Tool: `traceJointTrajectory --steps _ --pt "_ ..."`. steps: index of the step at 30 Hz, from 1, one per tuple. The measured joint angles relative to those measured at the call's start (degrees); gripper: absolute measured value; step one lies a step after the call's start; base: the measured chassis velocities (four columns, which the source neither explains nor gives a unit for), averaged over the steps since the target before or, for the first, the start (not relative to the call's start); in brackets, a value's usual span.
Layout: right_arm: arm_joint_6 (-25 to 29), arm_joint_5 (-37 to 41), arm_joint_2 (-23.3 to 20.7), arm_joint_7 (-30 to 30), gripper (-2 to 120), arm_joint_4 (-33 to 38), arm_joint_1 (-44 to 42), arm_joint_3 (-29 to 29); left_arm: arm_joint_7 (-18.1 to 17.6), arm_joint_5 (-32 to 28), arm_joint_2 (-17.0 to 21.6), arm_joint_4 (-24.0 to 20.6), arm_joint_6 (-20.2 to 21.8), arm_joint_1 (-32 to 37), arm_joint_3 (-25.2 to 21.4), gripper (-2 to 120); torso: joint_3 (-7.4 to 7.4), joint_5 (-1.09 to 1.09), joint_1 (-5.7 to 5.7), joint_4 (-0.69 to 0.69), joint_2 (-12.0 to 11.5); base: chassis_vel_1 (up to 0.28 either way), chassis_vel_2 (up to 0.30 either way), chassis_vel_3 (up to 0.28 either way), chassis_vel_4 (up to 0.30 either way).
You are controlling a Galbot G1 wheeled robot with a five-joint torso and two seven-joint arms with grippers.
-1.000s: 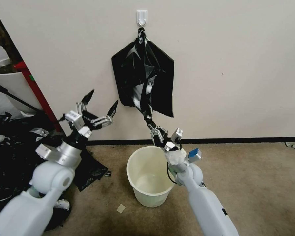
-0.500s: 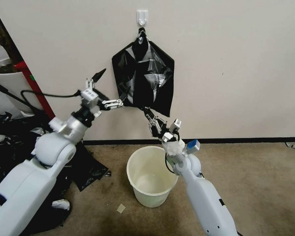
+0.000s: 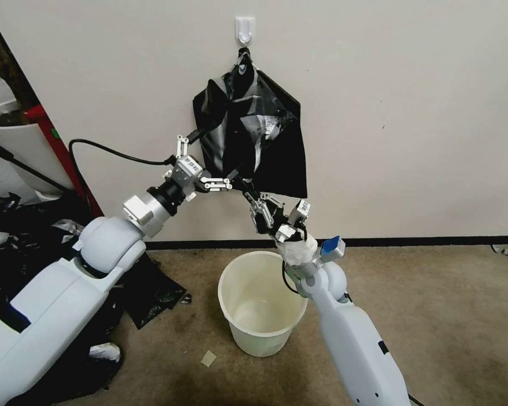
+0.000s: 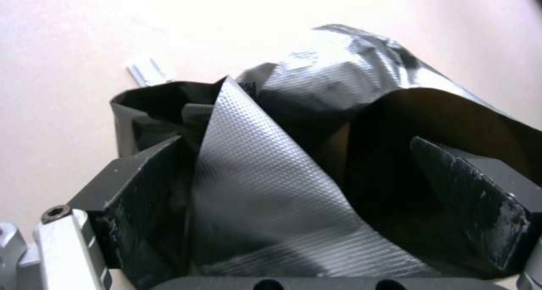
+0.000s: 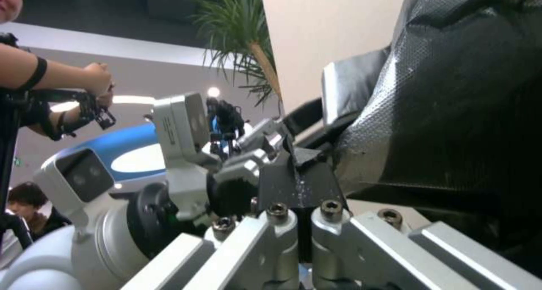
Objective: Place a trash bag onto the trash bin.
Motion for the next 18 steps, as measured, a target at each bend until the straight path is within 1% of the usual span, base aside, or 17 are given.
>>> traceJointTrajectory --steps 4,5,7,8,9,11,12,13,15,16,18 --pt "0.01 -0.02 -0.11 0.04 0 -0.09 0.31 -0.21 0.00 1.04 0.33 0.46 0.45 0.05 -0.13 100 0.00 0.00 0.00 0.01 0.00 0.000 0.000 0.000 0.000" --pt "0.01 -0.02 -0.17 0.04 0 -0.02 0.32 -0.30 0.00 1.20 0.30 0.80 0.45 0.05 -0.13 98 0.00 -0.01 0.00 0.00 0.00 0.000 0.000 0.000 0.000" --pt "0.01 -0.01 -0.29 0.05 0 0.12 0.33 -0.52 -0.01 1.39 -0.03 1.51 0.45 0.05 -0.20 89 0.00 -0.01 0.00 0.00 0.00 0.000 0.000 0.000 0.000" --pt "0.01 -0.01 -0.29 0.05 0 0.12 0.33 -0.52 -0.01 1.39 -0.03 1.51 0.45 0.05 -0.20 89 0.00 -0.01 0.00 0.00 0.00 0.000 0.000 0.000 0.000" --pt "0.01 -0.01 -0.34 0.06 0 0.12 0.33 -0.55 -0.01 1.40 -0.18 1.80 0.45 0.05 -0.28 86 0.00 -0.01 0.00 0.00 0.00 0.000 0.000 0.000 0.000" --pt "0.03 -0.01 -0.41 0.08 0 0.13 0.33 -0.68 -0.01 1.40 -0.51 2.39 0.45 0.05 -0.37 76 0.00 -0.01 0.00 0.00 0.00 0.000 0.000 0.000 0.000" --pt "0.03 -0.01 -0.41 0.08 0 0.13 0.33 -0.68 -0.01 1.40 -0.51 2.39 0.45 0.05 -0.37 76 0.00 -0.01 0.00 0.00 0.00 0.000 0.000 0.000 0.000" --pt "0.07 -0.03 -0.45 0.13 0 0.13 0.33 -0.73 -0.01 1.37 -0.63 2.64 0.44 0.05 -0.40 73 0.00 -0.01 0.00 0.00 0.00 0.000 0.000 0.000 0.000" --pt "0.25 -0.22 -0.56 0.61 0 0.16 0.30 -0.85 -0.02 1.08 -1.06 3.17 0.45 0.03 -0.41 62 0.00 -0.01 0.00 0.00 0.00 0.000 0.000 0.000 0.000" --pt "0.25 -0.22 -0.56 0.61 0 0.16 0.30 -0.85 -0.02 1.08 -1.06 3.17 0.45 0.03 -0.41 62 0.00 -0.01 0.00 0.00 0.00 0.000 0.000 0.000 0.000" --pt "0.45 -0.35 -0.62 1.16 0 0.22 0.27 -0.94 -0.05 0.51 -1.37 3.50 0.60 -0.06 -0.41 54 0.00 -0.01 0.00 0.00 0.00 0.000 0.000 0.000 0.000"
